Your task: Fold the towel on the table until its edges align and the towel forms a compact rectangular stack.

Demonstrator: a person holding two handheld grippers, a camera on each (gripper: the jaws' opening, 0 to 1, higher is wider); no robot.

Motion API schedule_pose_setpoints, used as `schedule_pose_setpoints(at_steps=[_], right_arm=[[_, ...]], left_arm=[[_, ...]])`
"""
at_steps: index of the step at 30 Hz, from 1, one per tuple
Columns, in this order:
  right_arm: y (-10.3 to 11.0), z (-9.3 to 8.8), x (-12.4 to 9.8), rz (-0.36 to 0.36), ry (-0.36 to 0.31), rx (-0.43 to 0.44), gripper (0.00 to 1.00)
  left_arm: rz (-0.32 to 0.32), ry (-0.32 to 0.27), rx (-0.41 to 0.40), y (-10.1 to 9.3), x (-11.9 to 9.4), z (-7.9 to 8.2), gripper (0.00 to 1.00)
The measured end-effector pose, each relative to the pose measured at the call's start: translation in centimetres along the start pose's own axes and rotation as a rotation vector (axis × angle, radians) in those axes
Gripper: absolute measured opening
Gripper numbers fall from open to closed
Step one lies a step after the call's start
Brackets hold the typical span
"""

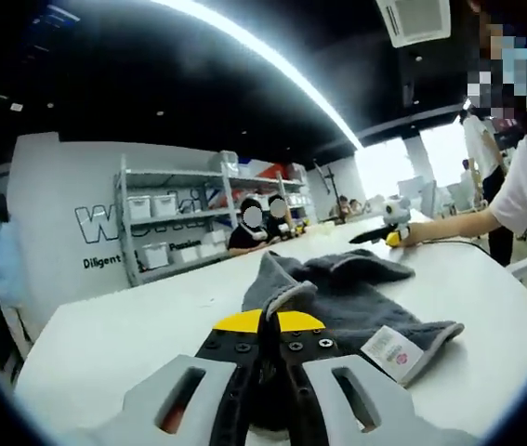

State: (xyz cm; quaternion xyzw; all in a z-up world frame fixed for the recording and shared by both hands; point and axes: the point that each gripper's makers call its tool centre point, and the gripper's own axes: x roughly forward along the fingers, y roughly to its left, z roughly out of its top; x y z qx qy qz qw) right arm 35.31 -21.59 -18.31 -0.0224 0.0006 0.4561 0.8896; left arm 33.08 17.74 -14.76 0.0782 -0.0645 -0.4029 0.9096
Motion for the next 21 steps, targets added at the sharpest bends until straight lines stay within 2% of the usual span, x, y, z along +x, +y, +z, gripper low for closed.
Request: schedule_pose_setpoints(at_steps=[7,9,10,12,16,21], right_arm=[[0.1,0.0,0.0,-0.004,0.002,-0.001,0.91],[0.1,0.0,0.0,-0.004,0.003,-0.001,0.91],[0.1,0.0,0.0,-0.004,0.002,-0.001,0.91],[-0.1,0.0,0.0,-0.005,0.002,0.000,0.91],[0.0,0.0,0.0,-0.006,0.002,-0.001,0.91],[-0.1,-0.1,0.1,-0.008,0.004,-0.002,0.91]], left_arm=[[0.075,-0.020,-0.062,1.7,-0.6,0.2,0.02],[0.107,-0.026,-0.126,2.6,-0.8,0.0,0.02],[0.119,-0.032,-0.131,3.0,-0.9,0.0,0.02],[0.153,-0.017,-0.125,3.6,-1.2,-0.3,0.02],[0.182,-0.010,-0.121,3.8,-1.3,-0.5,0.02],[0.237,0.041,-0.086,4.8,-1.5,-1.5,0.02]])
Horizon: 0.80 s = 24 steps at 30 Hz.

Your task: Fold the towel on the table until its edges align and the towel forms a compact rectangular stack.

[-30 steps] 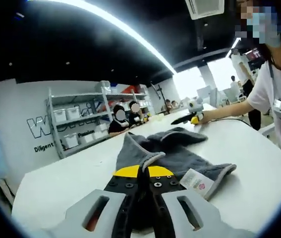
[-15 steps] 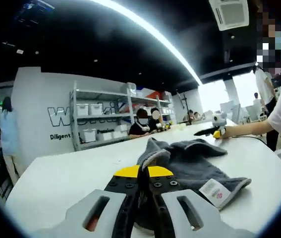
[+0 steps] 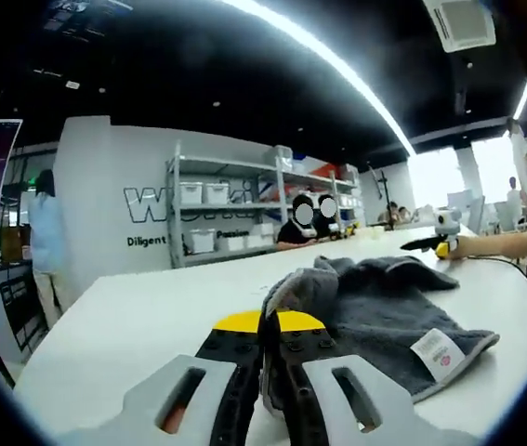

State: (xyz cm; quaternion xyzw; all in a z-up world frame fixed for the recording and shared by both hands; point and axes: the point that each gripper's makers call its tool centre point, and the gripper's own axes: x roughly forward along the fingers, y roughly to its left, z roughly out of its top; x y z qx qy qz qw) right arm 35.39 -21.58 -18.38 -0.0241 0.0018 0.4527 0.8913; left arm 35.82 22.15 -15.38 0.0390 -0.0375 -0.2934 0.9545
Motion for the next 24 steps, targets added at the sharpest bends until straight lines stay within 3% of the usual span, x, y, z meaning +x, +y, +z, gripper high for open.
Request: schedule_pose_setpoints(at_steps=[9,16,24], right_arm=[[0.1,-0.1,0.0,0.001,0.000,0.000,0.91],[0.1,-0.1,0.0,-0.001,-0.002,0.002,0.91],[0.0,-0.1,0.0,-0.001,-0.001,0.002,0.91]], left_arm=[[0.067,0.040,0.024,1.3,-0.3,-0.8,0.03],[0.115,0.107,0.096,2.4,-0.3,-1.9,0.03],[0.160,0.171,0.118,3.0,-0.6,-3.1,0.03]])
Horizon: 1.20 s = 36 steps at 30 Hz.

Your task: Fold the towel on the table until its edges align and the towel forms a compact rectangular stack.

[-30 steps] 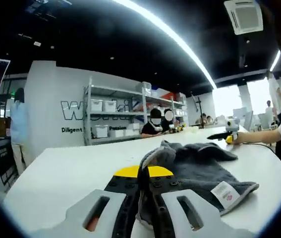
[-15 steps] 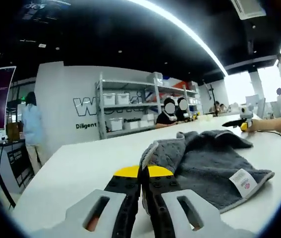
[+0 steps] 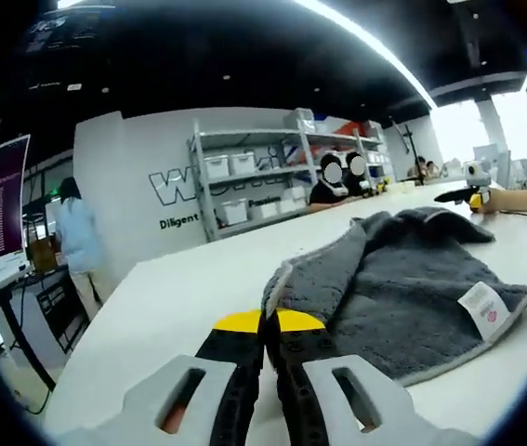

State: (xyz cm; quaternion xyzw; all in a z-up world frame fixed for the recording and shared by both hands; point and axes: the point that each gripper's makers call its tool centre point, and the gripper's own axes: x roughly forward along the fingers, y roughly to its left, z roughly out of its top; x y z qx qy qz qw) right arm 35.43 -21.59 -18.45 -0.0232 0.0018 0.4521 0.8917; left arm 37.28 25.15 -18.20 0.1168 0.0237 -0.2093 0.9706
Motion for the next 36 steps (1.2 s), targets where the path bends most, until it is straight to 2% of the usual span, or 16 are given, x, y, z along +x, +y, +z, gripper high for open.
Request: schedule_pose_setpoints(at_steps=[17,26,36], right_arm=[[0.1,0.0,-0.1,-0.001,0.001,-0.001,0.91],[0.1,0.0,0.0,-0.001,0.003,-0.001,0.91],[0.1,-0.1,0.0,-0.004,0.005,-0.003,0.91]], left_arm=[[0.035,0.115,0.076,1.0,0.4,-2.1,0.03],[0.045,0.168,0.057,1.4,0.3,-3.4,0.03],[0.043,0.188,0.038,1.5,0.2,-4.0,0.03]])
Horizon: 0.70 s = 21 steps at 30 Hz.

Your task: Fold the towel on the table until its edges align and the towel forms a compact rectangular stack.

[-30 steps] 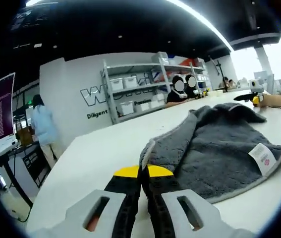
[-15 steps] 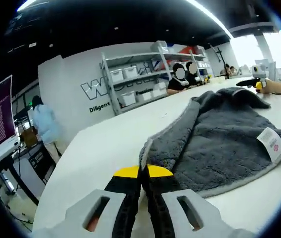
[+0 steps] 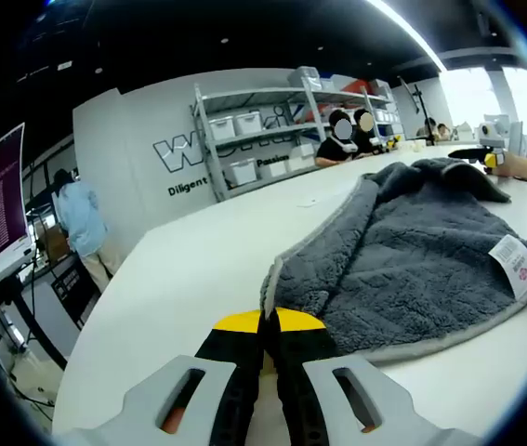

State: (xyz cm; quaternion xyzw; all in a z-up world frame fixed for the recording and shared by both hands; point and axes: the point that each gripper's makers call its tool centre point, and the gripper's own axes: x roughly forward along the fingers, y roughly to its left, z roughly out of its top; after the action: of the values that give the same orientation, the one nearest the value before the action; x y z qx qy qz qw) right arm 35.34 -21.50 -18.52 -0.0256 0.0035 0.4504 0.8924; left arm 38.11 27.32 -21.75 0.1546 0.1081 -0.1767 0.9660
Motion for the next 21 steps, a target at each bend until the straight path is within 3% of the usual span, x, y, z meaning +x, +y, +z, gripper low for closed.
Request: schedule_pose_setpoints(at_steps=[21], right_arm=[[-0.14,-0.07,0.03,-0.003,0.004,-0.001,0.90]], left_arm=[[-0.006,0.019,-0.036,-0.42,-0.24,-0.71,0.04]])
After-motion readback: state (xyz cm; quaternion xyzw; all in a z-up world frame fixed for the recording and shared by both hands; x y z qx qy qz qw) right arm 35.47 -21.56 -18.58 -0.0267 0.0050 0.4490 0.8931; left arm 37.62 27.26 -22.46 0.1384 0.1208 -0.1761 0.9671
